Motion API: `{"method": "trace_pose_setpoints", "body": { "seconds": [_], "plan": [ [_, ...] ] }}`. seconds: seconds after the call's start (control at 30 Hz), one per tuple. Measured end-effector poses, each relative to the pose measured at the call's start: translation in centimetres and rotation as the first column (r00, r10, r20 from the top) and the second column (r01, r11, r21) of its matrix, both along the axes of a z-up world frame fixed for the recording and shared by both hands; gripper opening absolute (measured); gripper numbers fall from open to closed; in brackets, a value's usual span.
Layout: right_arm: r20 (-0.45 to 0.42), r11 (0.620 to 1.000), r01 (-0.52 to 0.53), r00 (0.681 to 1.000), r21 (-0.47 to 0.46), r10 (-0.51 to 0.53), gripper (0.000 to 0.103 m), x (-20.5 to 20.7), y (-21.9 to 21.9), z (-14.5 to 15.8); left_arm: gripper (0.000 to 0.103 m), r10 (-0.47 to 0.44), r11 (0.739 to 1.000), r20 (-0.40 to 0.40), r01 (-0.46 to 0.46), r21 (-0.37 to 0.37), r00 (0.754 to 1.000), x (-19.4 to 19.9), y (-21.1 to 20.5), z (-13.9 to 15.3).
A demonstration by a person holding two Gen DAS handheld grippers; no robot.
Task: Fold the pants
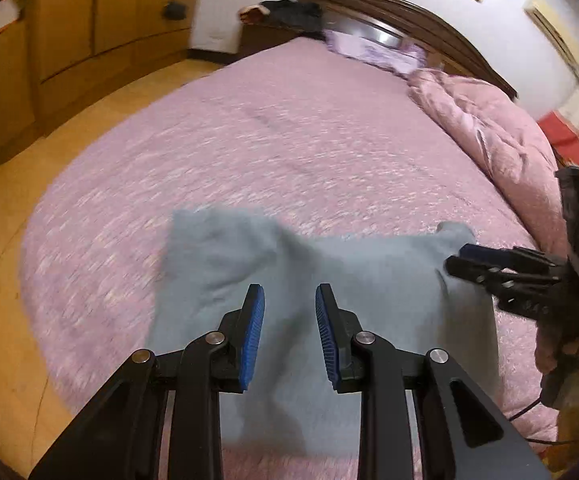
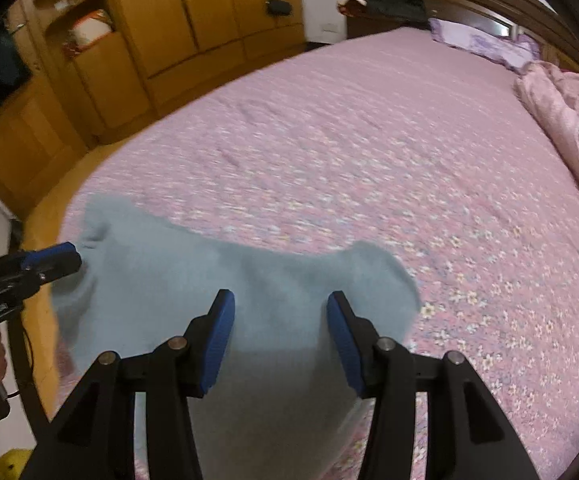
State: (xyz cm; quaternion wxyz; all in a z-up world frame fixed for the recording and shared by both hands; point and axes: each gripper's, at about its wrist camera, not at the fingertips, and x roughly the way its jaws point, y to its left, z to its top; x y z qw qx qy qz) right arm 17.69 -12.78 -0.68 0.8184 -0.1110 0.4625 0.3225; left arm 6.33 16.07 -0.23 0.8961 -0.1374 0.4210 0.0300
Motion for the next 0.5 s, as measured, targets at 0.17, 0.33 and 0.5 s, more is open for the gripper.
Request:
{"method": "trace_pose_setpoints", "body": {
  "seconds": [0.17,0.33,0.5],
  "plan": [
    [0.007,0.994,0.084,0.996,-0.068,-0.084,0.051,2.1,-0.4,-2.9,0.021,0.082,0.988,-0.115,-0.065,0.143,0.990,2.3,0.9,-2.7],
    [0.049,0.995,0.084,0.995,-0.051,-0.082,0.053,2.1,-0.7,-3.4,0.020,0.059,0.983,-0.099,-0.041,0.181,0.993,1.8,1.0,-2.9],
    [0.055,0.992,0.112,0.993,-0.061,-0.109,0.054,1.8,-0.5,-3.0,0.020,0.075,0.982,-0.110,-0.054,0.181,0.991,1.4,0.9,-2.4]
  ]
}}
